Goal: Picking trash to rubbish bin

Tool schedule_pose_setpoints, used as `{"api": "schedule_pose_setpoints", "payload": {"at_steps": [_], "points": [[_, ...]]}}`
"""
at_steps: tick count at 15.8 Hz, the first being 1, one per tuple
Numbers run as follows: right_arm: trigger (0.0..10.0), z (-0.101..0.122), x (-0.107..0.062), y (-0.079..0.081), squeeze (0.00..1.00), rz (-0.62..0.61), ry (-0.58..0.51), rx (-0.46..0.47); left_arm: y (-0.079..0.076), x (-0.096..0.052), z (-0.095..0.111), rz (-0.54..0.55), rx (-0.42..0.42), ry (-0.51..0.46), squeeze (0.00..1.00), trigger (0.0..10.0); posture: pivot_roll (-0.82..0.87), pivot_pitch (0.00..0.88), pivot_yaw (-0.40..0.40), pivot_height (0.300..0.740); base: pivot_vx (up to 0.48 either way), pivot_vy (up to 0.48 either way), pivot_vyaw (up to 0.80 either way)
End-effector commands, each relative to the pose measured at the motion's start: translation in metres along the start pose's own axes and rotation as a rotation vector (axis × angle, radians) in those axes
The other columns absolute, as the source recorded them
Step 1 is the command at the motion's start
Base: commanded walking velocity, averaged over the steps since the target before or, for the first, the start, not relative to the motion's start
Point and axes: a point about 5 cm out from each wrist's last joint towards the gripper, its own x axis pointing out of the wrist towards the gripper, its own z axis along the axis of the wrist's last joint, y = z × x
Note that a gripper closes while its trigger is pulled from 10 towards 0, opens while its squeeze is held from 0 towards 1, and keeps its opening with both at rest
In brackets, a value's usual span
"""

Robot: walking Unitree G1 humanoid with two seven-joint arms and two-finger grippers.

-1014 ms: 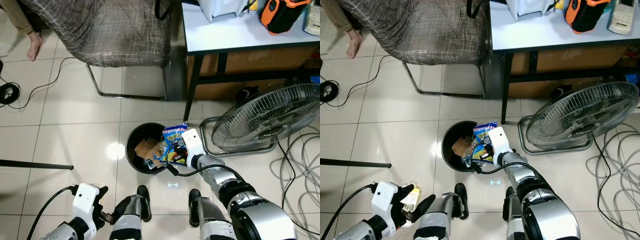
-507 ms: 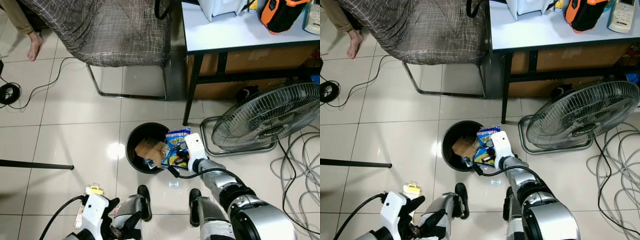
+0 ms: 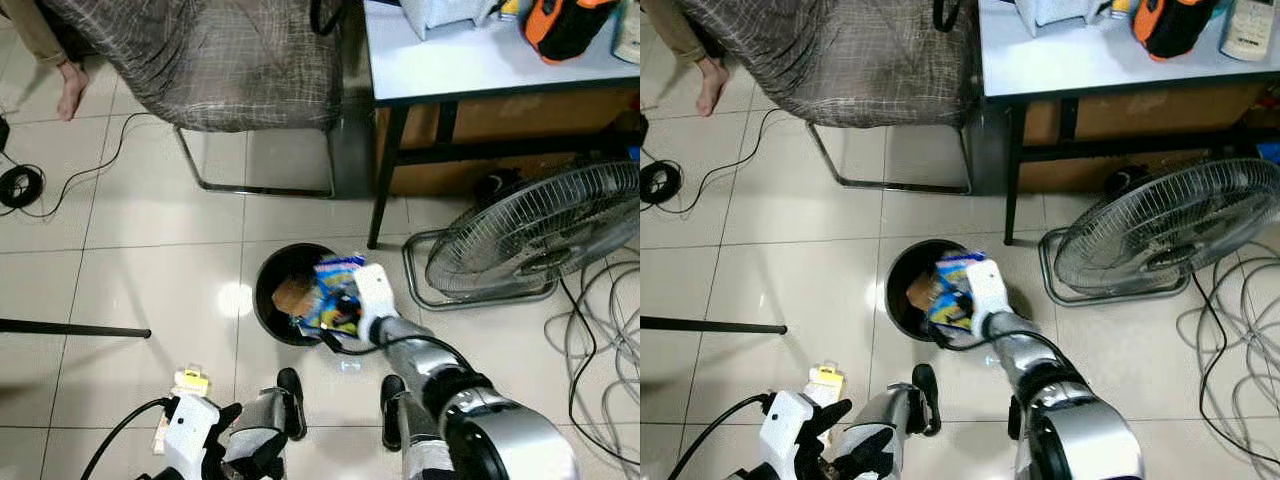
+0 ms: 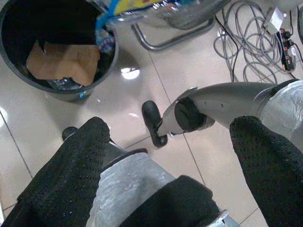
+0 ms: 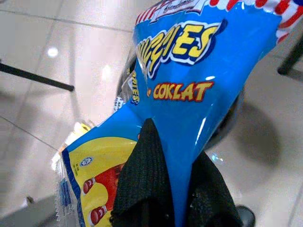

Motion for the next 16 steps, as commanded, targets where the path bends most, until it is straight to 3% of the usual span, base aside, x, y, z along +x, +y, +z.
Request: {"api": "schedule_pose_setpoints", "payload": {"at_steps": [1, 7, 12, 13, 14, 15, 16], "points": [[0.0, -0.012, 0.001, 0.012, 0.00, 0.027, 0.039, 0.036, -0.002, -0.008, -0.010, 0.010, -0.023, 0.049, 0.84, 10.0, 0.14, 0.452, 0.127, 0.740, 0.000, 0.000, 0.00], [0.0, -0.007, 0.010, 0.052, 0.00, 0.115, 0.029, 0.081, -0.005, -0.012, -0.013, 0.015, -0.028, 0.063, 0.83, 10.0, 0.15, 0.456, 0.131, 0.740, 0.000, 0.000, 0.00], [0.0, -0.023, 0.007, 0.055, 0.00, 0.127, 0.073, 0.092, -0.005, -0.010, -0.013, 0.016, -0.027, 0.062, 0.83, 10.0, 0.14, 0.456, 0.128, 0.740, 0.000, 0.000, 0.00], [4.5, -0.026, 0.006, 0.053, 1.00, 0.124, 0.082, 0.093, -0.005, -0.010, -0.014, 0.015, -0.028, 0.062, 0.83, 10.0, 0.14, 0.457, 0.127, 0.740, 0.000, 0.000, 0.00], [7.9, -0.027, 0.006, 0.051, 1.00, 0.121, 0.089, 0.096, -0.005, -0.009, -0.014, 0.014, -0.029, 0.062, 0.83, 10.0, 0.14, 0.458, 0.125, 0.740, 0.000, 0.000, 0.00], [10.0, -0.028, 0.005, 0.050, 1.00, 0.120, 0.092, 0.091, -0.005, -0.009, -0.014, 0.014, -0.029, 0.062, 0.83, 10.0, 0.14, 0.458, 0.125, 0.740, 0.000, 0.000, 0.00], [10.0, -0.029, 0.005, 0.049, 1.00, 0.120, 0.094, 0.087, -0.005, -0.009, -0.014, 0.014, -0.029, 0.061, 0.83, 10.0, 0.14, 0.458, 0.123, 0.740, 0.000, 0.000, 0.00]]}}
